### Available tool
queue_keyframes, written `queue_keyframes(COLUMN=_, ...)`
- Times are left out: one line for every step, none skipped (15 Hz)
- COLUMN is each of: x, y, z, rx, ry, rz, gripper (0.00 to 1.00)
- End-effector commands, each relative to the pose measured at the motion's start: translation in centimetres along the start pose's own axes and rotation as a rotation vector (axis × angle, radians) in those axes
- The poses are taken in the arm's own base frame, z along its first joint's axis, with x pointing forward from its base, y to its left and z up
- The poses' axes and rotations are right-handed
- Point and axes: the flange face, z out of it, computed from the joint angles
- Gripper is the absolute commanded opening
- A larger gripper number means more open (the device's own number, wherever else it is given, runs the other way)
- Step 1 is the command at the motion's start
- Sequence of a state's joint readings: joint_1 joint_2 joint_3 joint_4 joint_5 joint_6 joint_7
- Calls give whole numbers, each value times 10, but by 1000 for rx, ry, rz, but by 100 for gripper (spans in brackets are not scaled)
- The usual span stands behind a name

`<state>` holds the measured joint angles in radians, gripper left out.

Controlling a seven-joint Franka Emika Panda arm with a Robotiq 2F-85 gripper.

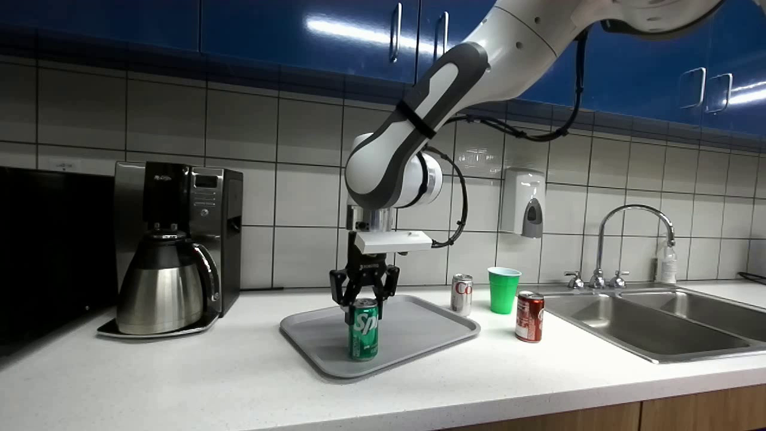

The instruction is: Take the cans off of the tray

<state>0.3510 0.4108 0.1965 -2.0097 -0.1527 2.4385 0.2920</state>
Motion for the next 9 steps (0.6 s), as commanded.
queue_keyframes(x=-1, y=1, z=-16, rx=-10, ry=23, rz=-4, gripper=38)
queue_keyframes(x=-2, y=1, z=-19, rx=-13, ry=28, rz=-3, gripper=38)
queue_keyframes(x=-3, y=1, z=-21, rx=-14, ry=32, rz=0, gripper=38)
queue_keyframes(x=-4, y=1, z=-24, rx=-13, ry=38, rz=5, gripper=38)
queue_keyframes(x=-4, y=2, z=-27, rx=-14, ry=43, rz=7, gripper=38)
queue_keyframes(x=-6, y=3, z=-30, rx=-15, ry=49, rz=13, gripper=38)
queue_keyframes(x=-7, y=4, z=-33, rx=-15, ry=54, rz=18, gripper=38)
queue_keyframes(x=-8, y=6, z=-36, rx=-16, ry=58, rz=24, gripper=38)
queue_keyframes(x=-9, y=8, z=-38, rx=-18, ry=62, rz=32, gripper=38)
